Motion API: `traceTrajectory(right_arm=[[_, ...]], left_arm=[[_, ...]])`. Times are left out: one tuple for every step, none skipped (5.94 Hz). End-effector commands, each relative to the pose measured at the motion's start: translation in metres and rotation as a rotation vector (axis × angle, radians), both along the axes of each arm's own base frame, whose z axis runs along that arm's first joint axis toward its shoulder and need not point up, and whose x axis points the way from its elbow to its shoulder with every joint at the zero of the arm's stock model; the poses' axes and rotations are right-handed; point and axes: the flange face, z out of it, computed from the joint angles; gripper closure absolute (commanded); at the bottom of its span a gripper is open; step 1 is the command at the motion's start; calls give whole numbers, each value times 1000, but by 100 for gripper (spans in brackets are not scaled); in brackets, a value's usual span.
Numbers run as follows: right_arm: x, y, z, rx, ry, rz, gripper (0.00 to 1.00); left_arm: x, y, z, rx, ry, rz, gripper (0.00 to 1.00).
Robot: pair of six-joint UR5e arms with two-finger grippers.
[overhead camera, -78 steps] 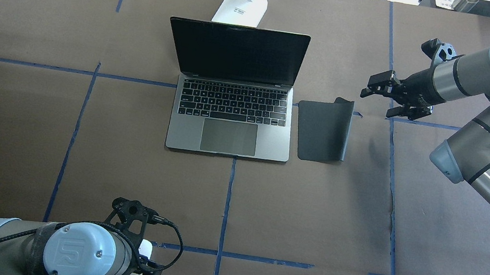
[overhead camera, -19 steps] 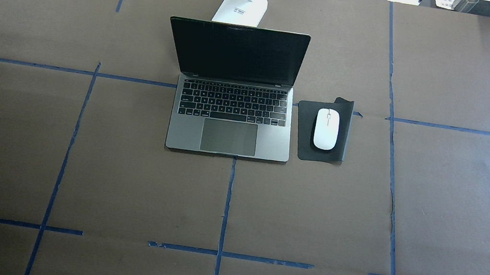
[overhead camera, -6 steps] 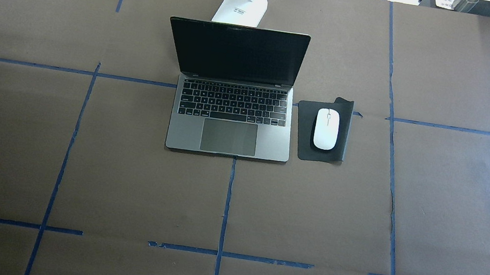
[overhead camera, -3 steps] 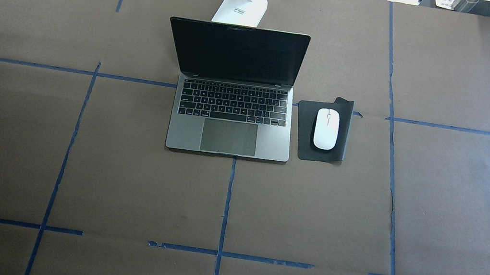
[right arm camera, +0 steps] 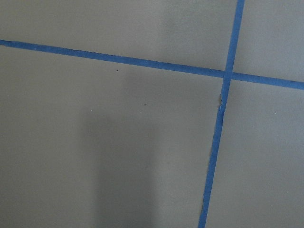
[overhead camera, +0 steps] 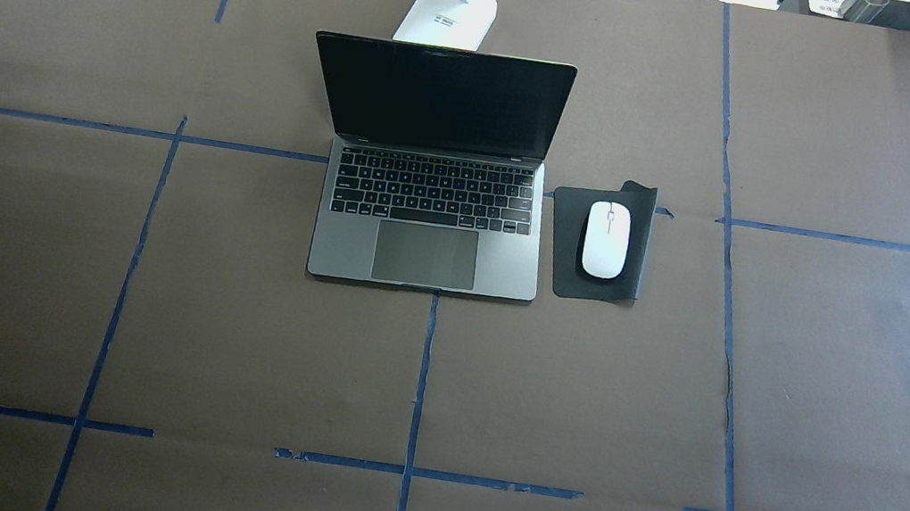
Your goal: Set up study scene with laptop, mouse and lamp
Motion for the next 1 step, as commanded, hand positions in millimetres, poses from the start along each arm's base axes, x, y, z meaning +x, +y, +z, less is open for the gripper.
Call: traceTrajectory(right_arm=[[1,0,3,-4,1,-2,0]], left_arm=[[1,-1,-5,10,-1,3,0]])
